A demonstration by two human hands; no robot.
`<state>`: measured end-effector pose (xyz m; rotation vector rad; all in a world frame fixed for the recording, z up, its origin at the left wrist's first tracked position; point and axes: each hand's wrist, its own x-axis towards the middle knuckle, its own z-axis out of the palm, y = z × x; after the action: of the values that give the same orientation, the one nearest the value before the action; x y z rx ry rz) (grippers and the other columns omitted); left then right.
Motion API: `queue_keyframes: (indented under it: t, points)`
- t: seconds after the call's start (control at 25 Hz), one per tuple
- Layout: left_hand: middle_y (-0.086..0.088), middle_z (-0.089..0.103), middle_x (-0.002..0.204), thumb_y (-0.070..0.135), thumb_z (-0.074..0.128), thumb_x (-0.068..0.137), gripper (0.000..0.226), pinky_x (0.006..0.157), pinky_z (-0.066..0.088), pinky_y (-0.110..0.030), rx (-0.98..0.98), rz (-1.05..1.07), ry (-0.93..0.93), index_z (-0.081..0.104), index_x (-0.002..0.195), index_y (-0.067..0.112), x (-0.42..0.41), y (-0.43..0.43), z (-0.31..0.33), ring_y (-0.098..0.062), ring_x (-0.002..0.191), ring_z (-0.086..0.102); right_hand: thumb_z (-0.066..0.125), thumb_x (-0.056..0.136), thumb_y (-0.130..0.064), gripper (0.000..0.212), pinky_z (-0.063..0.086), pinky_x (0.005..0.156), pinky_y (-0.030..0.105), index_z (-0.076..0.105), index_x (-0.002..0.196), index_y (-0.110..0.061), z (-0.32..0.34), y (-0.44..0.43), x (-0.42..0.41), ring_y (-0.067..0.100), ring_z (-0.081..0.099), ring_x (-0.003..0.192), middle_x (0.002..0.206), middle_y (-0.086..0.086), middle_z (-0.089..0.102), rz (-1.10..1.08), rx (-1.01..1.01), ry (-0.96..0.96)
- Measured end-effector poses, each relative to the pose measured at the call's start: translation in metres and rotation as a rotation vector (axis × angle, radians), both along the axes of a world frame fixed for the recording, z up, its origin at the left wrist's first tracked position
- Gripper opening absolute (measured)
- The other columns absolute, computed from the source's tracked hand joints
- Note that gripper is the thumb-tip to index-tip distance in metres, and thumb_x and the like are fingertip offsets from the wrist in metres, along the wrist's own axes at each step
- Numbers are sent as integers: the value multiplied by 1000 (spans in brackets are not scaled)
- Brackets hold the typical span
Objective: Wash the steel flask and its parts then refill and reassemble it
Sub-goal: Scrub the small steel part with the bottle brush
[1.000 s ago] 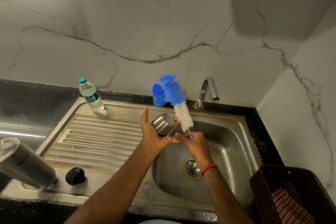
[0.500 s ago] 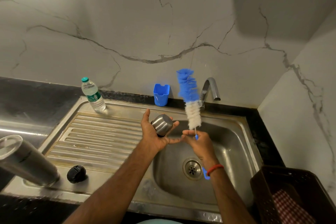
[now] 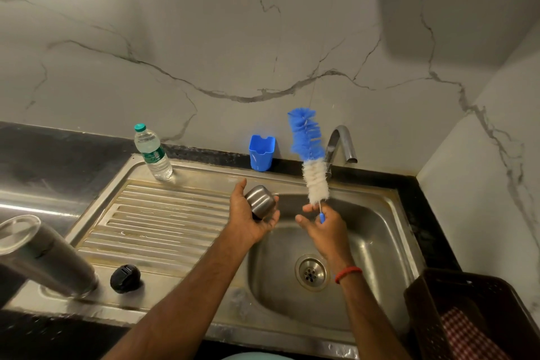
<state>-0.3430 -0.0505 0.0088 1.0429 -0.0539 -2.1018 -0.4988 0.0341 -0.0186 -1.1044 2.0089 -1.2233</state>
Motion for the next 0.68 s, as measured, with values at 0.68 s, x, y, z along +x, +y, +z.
queue_keyframes:
  t: [0.68]
  points:
    - [-19,72,114,28,59,97,32,73,61,-35,-87,128,-104,62,122,9,-5,0,7,-32,106,72,42,101,-47,41,35,46,18,62,77,-22,-20,10,-4,5,48,48,54,-7,51,211,-9,384]
